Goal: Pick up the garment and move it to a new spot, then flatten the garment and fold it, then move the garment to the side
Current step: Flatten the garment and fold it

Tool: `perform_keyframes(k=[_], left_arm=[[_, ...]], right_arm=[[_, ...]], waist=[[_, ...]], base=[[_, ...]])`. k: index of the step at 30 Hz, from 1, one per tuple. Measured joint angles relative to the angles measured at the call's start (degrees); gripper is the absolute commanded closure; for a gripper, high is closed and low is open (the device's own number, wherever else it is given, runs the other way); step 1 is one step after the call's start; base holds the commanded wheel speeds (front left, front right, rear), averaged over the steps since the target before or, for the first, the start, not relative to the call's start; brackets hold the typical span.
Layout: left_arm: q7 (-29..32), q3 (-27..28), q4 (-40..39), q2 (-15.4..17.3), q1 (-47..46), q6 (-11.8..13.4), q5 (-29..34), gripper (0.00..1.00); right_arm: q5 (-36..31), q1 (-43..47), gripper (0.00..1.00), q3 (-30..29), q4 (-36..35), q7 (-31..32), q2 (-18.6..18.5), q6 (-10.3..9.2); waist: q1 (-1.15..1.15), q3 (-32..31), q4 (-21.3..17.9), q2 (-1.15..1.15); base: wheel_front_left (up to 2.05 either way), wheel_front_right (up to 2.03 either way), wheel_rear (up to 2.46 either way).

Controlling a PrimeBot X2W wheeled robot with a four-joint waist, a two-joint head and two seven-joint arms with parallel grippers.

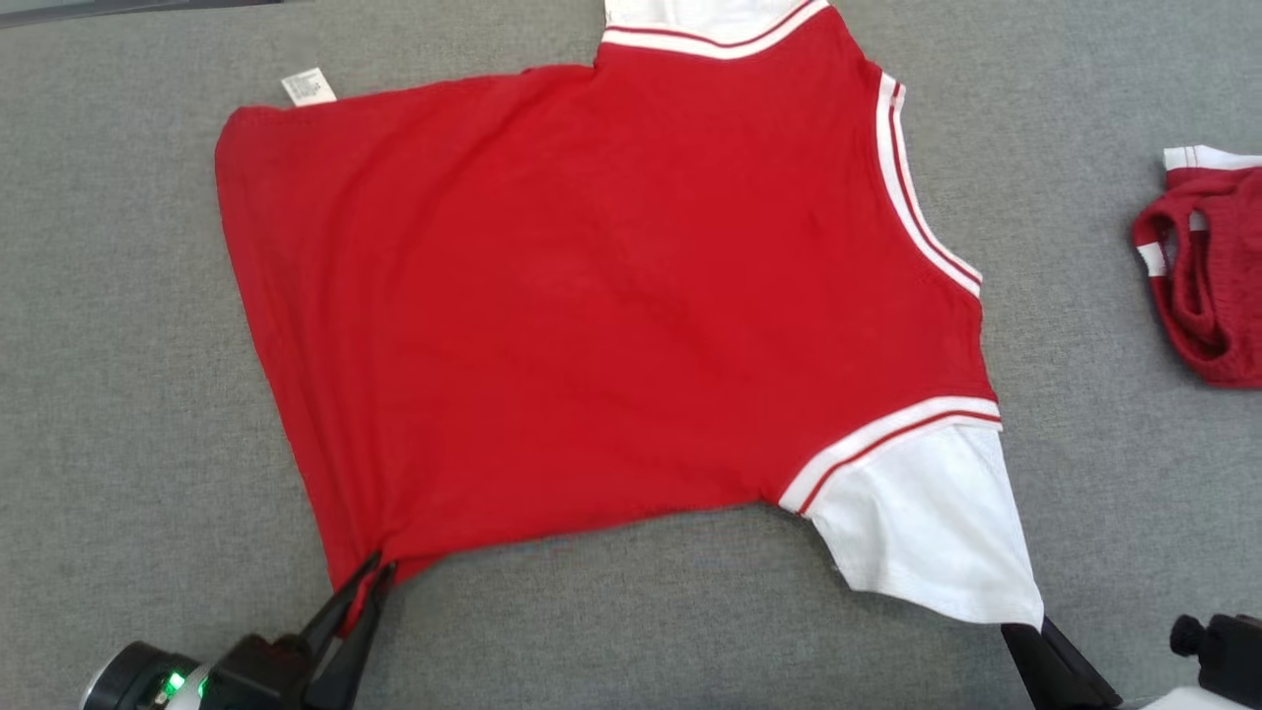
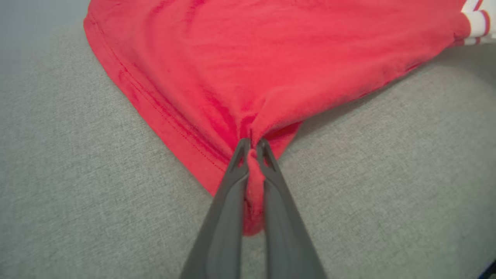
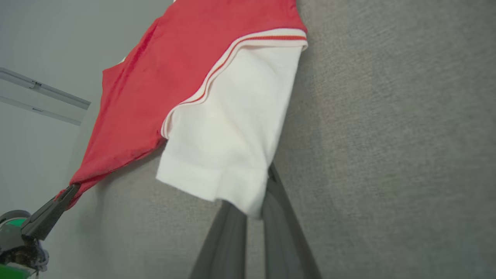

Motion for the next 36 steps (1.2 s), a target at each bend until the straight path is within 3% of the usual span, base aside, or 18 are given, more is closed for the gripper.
perform_keyframes(k=[6,11,15,21,36], left_arm=[[2.1,1.0,-7.1,2.1,4.4,3.5,-2.3,1.0],[6.3,3.4,-11.7,4.3,3.2,3.4,-5.5,1.0],[11.3,5.5,-14.2,6.4,-0.1,2.2,-9.4,1.0],[18.8,8.0,-13.5,8.0,-7.7,-1.8,-15.0,1.0],[29.8,7.1,-6.5,7.6,-22.5,-8.9,-16.9,1.0]], right_arm=[[3.6,-0.8,1.0,-0.3,-2.3,0.3,-1.2,0.0],[4.7,-10.2,1.0,-0.7,-2.1,2.9,-2.3,0.0],[4.5,-18.0,1.0,-1.1,-1.6,6.4,-3.0,-0.01],[2.7,-29.9,1.0,-1.9,0.8,12.3,-4.1,0.0],[0.3,-42.8,1.0,-2.3,8.9,16.5,-3.4,0.0]], waist=[[0.0,0.5,-0.9,0.0],[0.0,1.6,-1.6,0.0],[0.0,2.9,-1.5,0.0],[0.0,5.1,-0.8,0.0],[0.01,7.8,0.1,0.0]], base=[[0.0,0.0,0.0],[0.0,0.0,0.0],[0.0,0.0,0.0],[0.0,0.0,0.0],[0.0,0.0,0.0]])
